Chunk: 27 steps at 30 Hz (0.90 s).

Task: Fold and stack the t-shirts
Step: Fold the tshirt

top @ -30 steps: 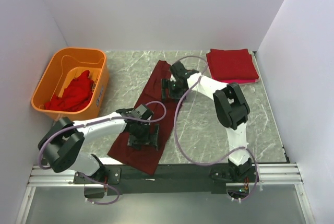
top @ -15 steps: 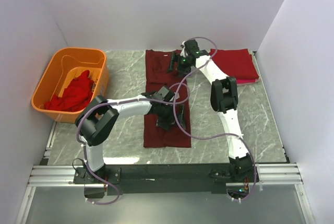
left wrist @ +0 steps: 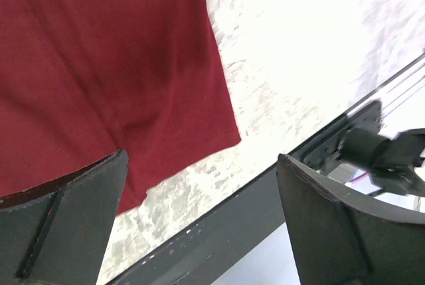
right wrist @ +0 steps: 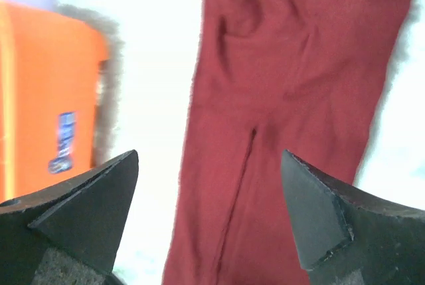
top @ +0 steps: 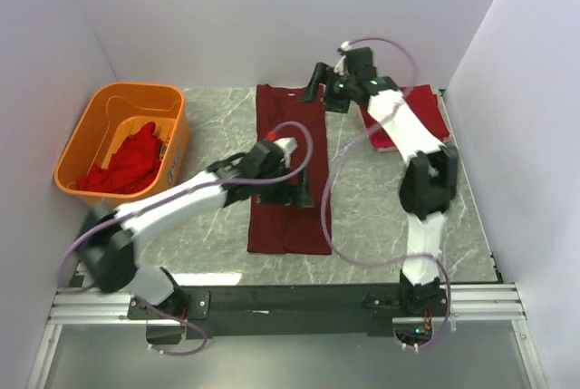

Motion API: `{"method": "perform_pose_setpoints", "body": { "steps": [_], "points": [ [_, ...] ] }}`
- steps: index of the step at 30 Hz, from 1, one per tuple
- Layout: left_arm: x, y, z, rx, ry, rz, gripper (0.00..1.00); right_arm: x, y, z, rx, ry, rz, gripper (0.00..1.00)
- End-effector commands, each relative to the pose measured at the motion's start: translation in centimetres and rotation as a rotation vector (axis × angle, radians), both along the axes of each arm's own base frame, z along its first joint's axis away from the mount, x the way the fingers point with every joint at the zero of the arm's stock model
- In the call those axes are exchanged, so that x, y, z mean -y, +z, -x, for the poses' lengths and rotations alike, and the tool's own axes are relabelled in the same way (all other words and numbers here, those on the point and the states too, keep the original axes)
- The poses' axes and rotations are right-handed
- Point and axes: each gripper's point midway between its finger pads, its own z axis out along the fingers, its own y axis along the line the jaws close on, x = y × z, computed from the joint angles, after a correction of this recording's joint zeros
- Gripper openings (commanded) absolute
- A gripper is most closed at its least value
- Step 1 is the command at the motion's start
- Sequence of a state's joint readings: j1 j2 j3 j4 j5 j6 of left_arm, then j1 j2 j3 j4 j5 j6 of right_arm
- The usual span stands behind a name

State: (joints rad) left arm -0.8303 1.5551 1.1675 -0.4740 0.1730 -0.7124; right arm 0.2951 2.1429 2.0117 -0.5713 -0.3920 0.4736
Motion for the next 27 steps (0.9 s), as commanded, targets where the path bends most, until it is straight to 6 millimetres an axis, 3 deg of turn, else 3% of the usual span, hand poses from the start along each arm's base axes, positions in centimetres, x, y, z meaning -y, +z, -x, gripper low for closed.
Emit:
{"method": "perform_pose_setpoints", "body": {
  "steps": [1,2,3,4,5,7,8,12,14,17,21,27],
  "points": [
    [-4.1,0.6,0.2,0.084,0.138,-0.05,0.99,1.1,5.7,2.8,0.101,-0.098,-0.068,0.94],
    [-4.8,0.2,0.7,0.065,0.168,-0.046,0.99,2.5,4.8,4.8,0.086,-0.143,-0.037,0.94],
    [-6.8,-1.6,0.9,0.061,0.224,-0.113,0.99,3.2,4.1,6.0,0.079,-0.167,-0.022,0.94],
    [-7.7,-1.5,1.2,0.068,0.256,-0.109,0.99,3.7,3.5,7.2,0.075,-0.195,-0.011,0.94],
    [-8.6,-2.0,1.5,0.058,0.281,-0.118,0.99,5.1,2.0,9.8,0.059,-0.227,0.011,0.94],
    [-10.2,-3.4,2.5,0.027,0.329,-0.119,0.99,6.6,0.2,12.3,0.041,-0.284,0.028,0.94],
    [-10.6,-3.9,2.8,0.008,0.348,-0.106,1.0,7.5,-1.6,14.9,0.012,-0.29,0.04,0.94],
    [-12.5,-6.7,4.9,-0.06,0.388,-0.103,0.98,8.0,-5.8,20.6,-0.072,-0.237,0.052,0.94],
    [-12.5,-6.9,5.1,-0.07,0.393,-0.068,0.95,8.3,-7.8,23.3,-0.125,-0.204,0.091,0.93],
    [-12.2,-7.9,5.8,-0.1,0.388,-0.029,0.79,7.7,-9.6,26.3,-0.178,-0.15,0.09,0.92],
    [-13.0,-9.8,6.2,-0.139,0.407,-0.089,0.6,7.4,-11.1,28.8,-0.231,-0.121,0.087,0.89],
    [-14.1,-10.7,4.5,-0.106,0.433,-0.124,0.53,7.0,-12.0,31.4,-0.275,-0.06,0.139,0.83]
  ]
}}
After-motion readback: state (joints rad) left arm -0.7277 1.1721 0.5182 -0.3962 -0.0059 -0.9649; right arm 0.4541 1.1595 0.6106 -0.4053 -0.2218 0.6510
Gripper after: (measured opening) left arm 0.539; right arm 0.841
